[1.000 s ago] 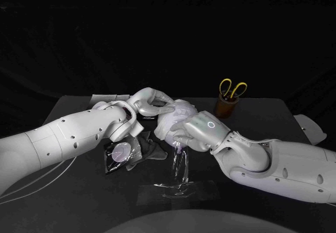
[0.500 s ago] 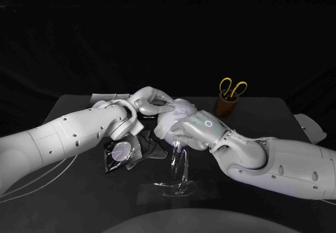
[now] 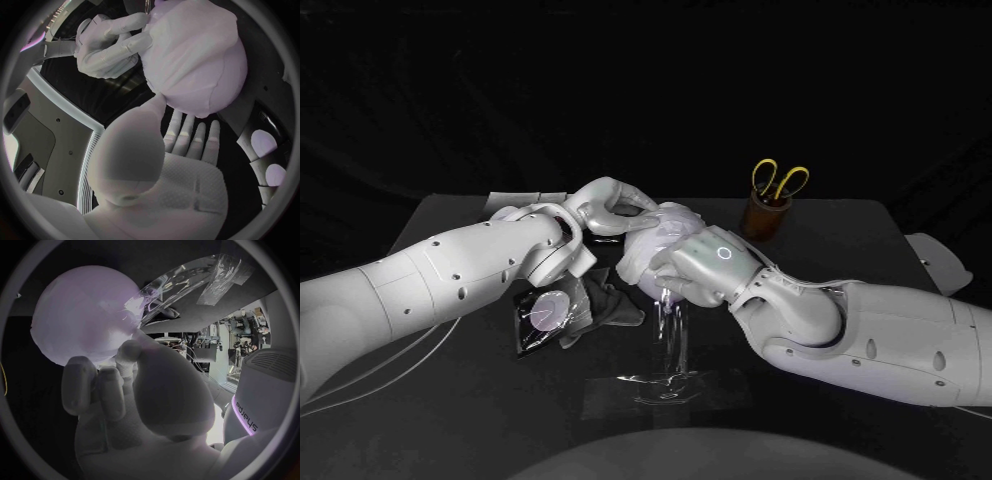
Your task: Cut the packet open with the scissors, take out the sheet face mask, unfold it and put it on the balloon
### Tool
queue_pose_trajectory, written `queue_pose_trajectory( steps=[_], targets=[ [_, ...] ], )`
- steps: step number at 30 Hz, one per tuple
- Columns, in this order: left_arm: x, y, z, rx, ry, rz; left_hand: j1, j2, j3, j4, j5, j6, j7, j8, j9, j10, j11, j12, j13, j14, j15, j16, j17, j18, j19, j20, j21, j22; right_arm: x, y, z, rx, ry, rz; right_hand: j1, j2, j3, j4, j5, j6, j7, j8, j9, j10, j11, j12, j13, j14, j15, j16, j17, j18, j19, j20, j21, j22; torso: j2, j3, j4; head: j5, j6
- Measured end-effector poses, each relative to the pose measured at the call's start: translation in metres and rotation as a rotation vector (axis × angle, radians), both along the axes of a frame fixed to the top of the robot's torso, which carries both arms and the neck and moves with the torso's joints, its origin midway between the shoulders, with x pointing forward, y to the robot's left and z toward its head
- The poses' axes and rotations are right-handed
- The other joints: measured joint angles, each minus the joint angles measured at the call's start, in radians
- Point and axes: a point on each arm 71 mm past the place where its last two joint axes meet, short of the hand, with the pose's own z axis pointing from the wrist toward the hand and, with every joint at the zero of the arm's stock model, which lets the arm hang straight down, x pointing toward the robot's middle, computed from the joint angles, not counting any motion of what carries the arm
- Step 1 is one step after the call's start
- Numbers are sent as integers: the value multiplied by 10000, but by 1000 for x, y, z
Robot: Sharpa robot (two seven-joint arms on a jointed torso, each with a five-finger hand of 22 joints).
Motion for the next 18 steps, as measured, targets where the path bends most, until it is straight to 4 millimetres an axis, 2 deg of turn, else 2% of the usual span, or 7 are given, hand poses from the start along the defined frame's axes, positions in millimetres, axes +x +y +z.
queue_pose_trajectory(
  steps=[7, 13, 18],
  targets=[
    [0, -1, 0, 5, 22, -5, 0, 0, 26, -26, 0, 20, 19, -12, -5, 0, 0, 0, 0, 34, -34, 0, 0, 0, 0, 0, -38, -10, 1, 4, 0, -17, -117, -118, -11, -10, 333, -60, 0, 279, -117, 84, 33, 0, -1, 75, 0, 24, -24, -15, -8, -8, 45, -46, 87, 3, 0, -3, 2, 7, -15],
    [0, -1, 0, 7, 39, -11, -1, 0, 26, -26, 0, 20, 19, -12, -4, 0, 0, 0, 0, 34, -34, 0, 0, 0, 0, 0, -39, -10, 1, 6, 0, -19, -173, -197, -153, 219, 718, -189, 0, 639, -350, 347, 179, -94, -95, 282, 3, -63, -113, 4, -8, -19, 111, -112, 127, 3, 0, -4, 2, 12, -30],
    [0, -2, 0, 4, 51, -13, -1, 0, 26, -25, 0, 20, 19, -12, -4, 0, 0, 0, 0, 34, -34, 0, 1, 0, 0, 0, -38, -9, 2, 6, 0, -55, -186, -247, -126, 271, 932, -387, -5, 722, -434, 467, 309, -145, -146, 439, 5, -103, -153, 7, -6, -34, 115, -116, 127, 0, 0, -4, -1, 20, -43]
  ],
)
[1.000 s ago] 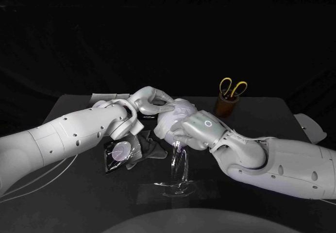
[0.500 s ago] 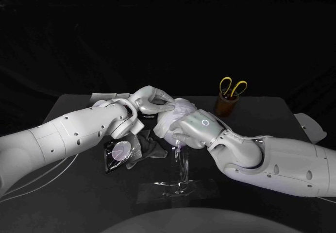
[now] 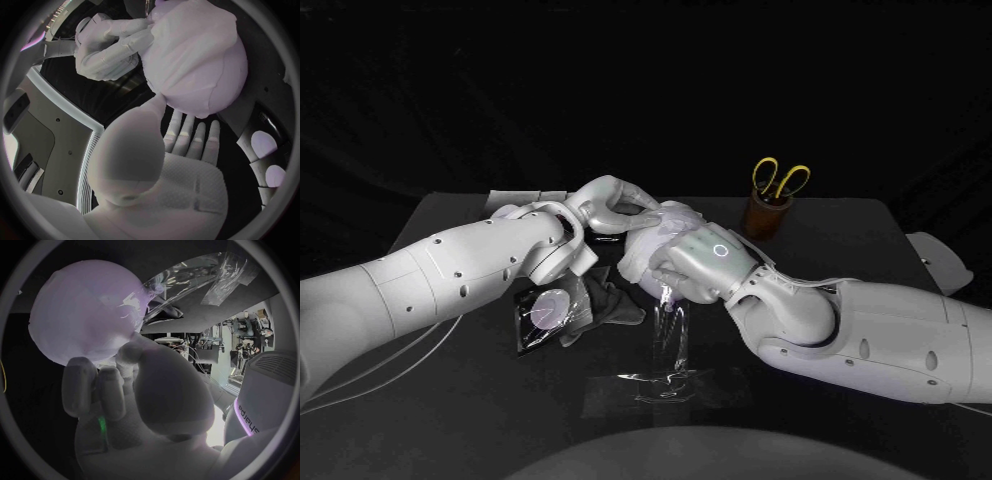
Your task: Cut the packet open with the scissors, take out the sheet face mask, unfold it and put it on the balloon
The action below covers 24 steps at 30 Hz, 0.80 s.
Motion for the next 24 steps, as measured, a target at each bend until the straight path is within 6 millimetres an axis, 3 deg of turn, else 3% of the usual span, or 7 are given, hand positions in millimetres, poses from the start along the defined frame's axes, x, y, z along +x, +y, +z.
queue_pose_trajectory(
  steps=[8, 17, 24],
  targets=[
    [0, 0, 0, -5, 21, 4, 0, 0, 0, 0, 0, 0, 0, 0, 0, 0, 0, 0, 0, 36, -36, 0, 0, 1, 0, 0, 0, -8, 1, -1, -1, -140, 21, -83, -100, 155, 147, -80, -3, -3, -1, 83, 79, 0, 0, 140, 3, -8, -8, -1, 7, -49, -3, -71, 0, -5, -5, 6, -5, 4, -26],
    [0, 0, 0, -26, 58, 24, 0, 0, 0, 1, 0, -1, 0, 0, 0, 0, 0, 0, 0, 37, -37, 0, 10, 0, 0, 0, 0, -9, -1, 0, 0, -149, -40, -57, -583, 663, 579, 81, -81, -16, -64, 354, 245, -57, -57, 320, 5, -3, -76, -9, 6, -53, 56, -130, 80, 0, -6, 12, -8, -12, -37],
    [0, 0, 0, -59, 96, 38, -1, 0, -1, 1, -1, -1, 0, 0, 1, 7, 4, 0, 0, 42, -32, 0, 9, 1, 0, 0, 0, -9, -6, 0, 3, 27, -103, 114, -703, 772, 747, -1, -120, -44, -96, 428, 244, -109, -109, 436, 5, -50, -124, -24, 3, -58, 85, -159, 108, 3, -5, 9, -8, -19, -48]
  ],
)
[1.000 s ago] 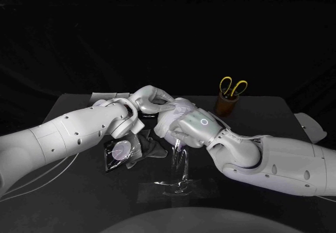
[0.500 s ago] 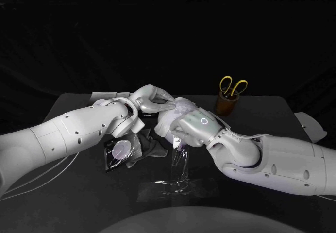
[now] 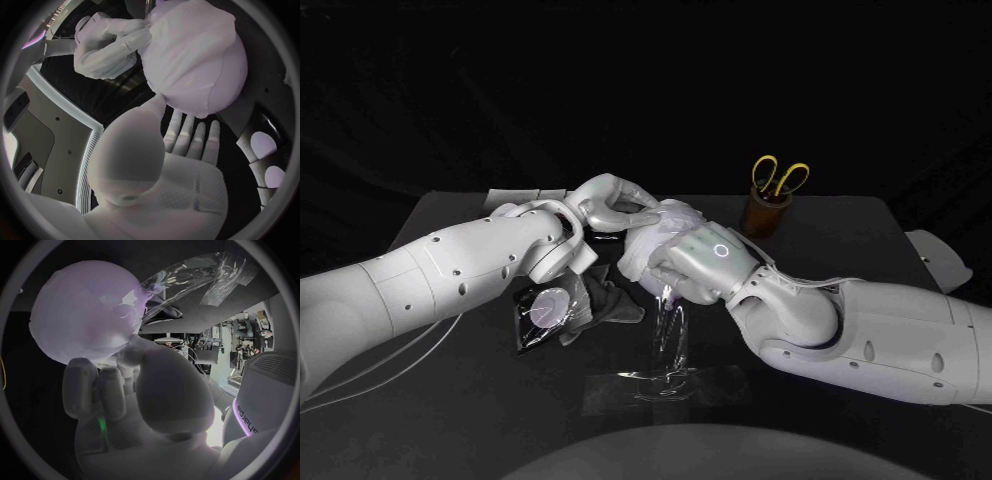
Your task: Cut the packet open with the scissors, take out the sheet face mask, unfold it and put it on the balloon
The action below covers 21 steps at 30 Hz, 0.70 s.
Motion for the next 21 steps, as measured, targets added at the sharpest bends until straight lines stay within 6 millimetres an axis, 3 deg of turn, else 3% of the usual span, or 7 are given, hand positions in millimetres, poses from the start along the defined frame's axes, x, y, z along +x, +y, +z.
queue_pose_trajectory(
  steps=[2, 7, 11, 15, 16, 21],
  targets=[
    [0, 0, 0, -8, 11, 2, 0, 0, 0, 0, 0, 0, 0, 0, 0, 66, -5, 0, 0, 31, 31, 0, 0, 0, 0, 0, 0, 0, -2, 0, 1, 66, -15, 64, -162, -6, 53, -53, -14, -55, -56, 2, 0, -33, -33, 131, 0, -35, -37, 23, -5, -3, -33, -36, 0, 0, 0, 0, 0, 0, -1],
    [0, 0, 0, -21, 37, 16, 0, 0, 0, 0, 0, 0, 0, 0, 0, 66, -5, 0, 0, 31, 31, 0, -1, -1, 0, 0, 0, 0, -8, -3, 4, 204, -34, 222, -379, -42, 91, -212, -16, -236, -236, 391, 1, -32, -38, 752, 0, 1, -112, 24, -5, -4, 1, -72, 0, 0, -2, -1, 0, 0, -21],
    [0, 0, -1, -23, 53, 24, 0, 0, 0, 0, 0, 0, 0, 0, 0, 66, -5, 0, 0, 31, 31, 0, -1, 0, 0, 0, 0, 1, -11, -7, 6, 238, -18, 298, -420, -83, 95, -239, -17, -290, -287, 469, 1, -1, -70, 925, 0, 33, -145, 24, -4, -4, 0, -72, 0, -1, -7, -1, -2, 12, -30],
    [0, 0, -1, -25, 64, 27, 0, 0, 0, 0, 0, 0, 0, 0, 1, 66, -5, 0, 0, 31, 31, 0, -1, 0, 0, 0, 0, 1, -13, -10, 7, 232, 25, 333, -449, -79, 142, -285, 28, -375, -255, 559, 1, 2, -73, 984, 1, 34, -146, 23, -3, -5, 0, -73, -1, -4, -8, -1, -9, 12, -36],
    [0, 0, -1, -25, 66, 28, 0, 0, 0, 0, 0, 0, 0, 0, 1, 66, -5, 0, 0, 31, 31, 0, -1, 0, 0, 0, 0, 1, -13, -11, 7, 230, 40, 342, -502, -29, 162, -306, 29, -476, -259, 798, 1, 2, -73, 1016, 1, 34, -146, 22, -3, -4, 18, -90, -1, -6, -9, -1, -9, 17, -38],
    [0, 0, -1, -28, 79, 29, 0, 0, 0, 0, 0, 25, -26, 0, 1, 65, -5, 0, 0, 31, 31, 0, -1, 0, 0, 0, 0, -9, -15, -14, 7, 207, 123, 376, -552, -55, 176, -319, 29, -505, -254, 816, 1, 2, -73, 1178, 1, 55, -166, 17, 4, -10, 35, -108, -2, -8, -9, -2, -4, 20, -32]
  ],
)
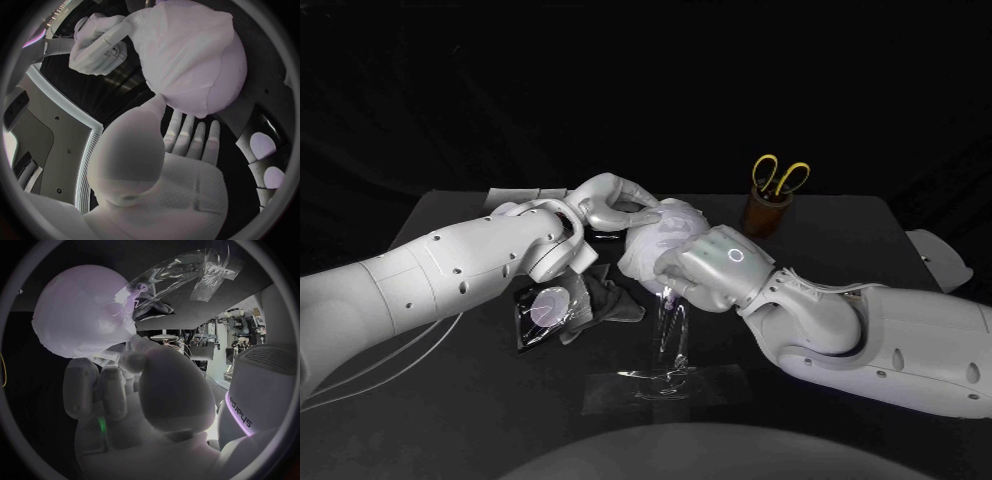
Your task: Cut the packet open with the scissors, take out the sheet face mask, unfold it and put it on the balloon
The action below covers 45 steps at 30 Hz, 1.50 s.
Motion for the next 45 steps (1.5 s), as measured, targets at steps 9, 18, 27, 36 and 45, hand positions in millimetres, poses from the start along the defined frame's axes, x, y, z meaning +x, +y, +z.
queue_pose_trajectory(
  steps=[9, 18, 27, 36, 45],
  targets=[
    [0, 0, 0, -11, 26, 9, 0, 0, 0, 0, 0, 0, 0, 0, 0, 0, 0, 0, 0, 0, 0, 0, 0, 1, 0, 0, 0, -4, 2, -4, -2, -118, 110, -54, -53, -53, 0, 0, 0, -45, 9, 116, 0, 1, -1, 193, 0, 13, -11, -21, -1, -50, -1, 0, -1, 5, 7, -6, 10, -32, 38],
    [0, 1, 0, -24, 48, 27, 25, -25, 0, 0, 0, -1, 0, 0, -11, -1, 0, -42, 0, 0, 0, 0, -1, 1, -36, -36, 0, -3, 2, -2, -4, -125, 249, 81, -119, -119, 26, -27, -2, -105, -9, 303, 0, -4, 3, 357, 0, 14, -11, 8, -9, -56, -2, 1, -3, 8, 11, -7, 11, -51, 44],
    [0, 1, 0, -50, 75, 48, 40, -41, 0, 0, 0, -2, 1, 0, -11, -1, 0, -42, 1, 0, 0, 0, -1, 1, -36, -36, 0, -14, -1, -2, -6, -150, 502, 208, -116, -117, 26, -27, -3, -155, 3, 406, 0, -4, 4, 407, 0, 16, -10, 2, -8, -57, -3, 2, -8, 5, 10, -8, 11, -54, 42],
    [0, 1, -1, -72, 97, 68, 40, -40, 0, 0, 0, -3, 2, 0, -11, -1, 0, -42, 1, 0, 0, 0, -1, 1, -36, -36, 0, -14, -5, -2, -11, -166, 760, 268, -114, -115, 52, -53, -7, -205, 21, 528, 0, -5, 4, 467, 0, 12, -5, -4, 0, -58, -4, 3, -9, 0, 8, 2, 4, -59, 41],
    [1, 1, -1, -87, 110, 80, 40, -40, 0, 0, 0, -3, 2, -51, -11, -1, 0, -42, 1, 0, 0, 0, -1, 1, -36, -35, 0, -14, -7, -4, -14, -212, 916, 244, -113, -114, 52, -52, -9, -216, 0, 579, 0, -42, 10, 551, 0, 12, -4, 8, -1, -59, -5, 3, -9, 5, 7, 2, 7, -78, 67]
  ],
)
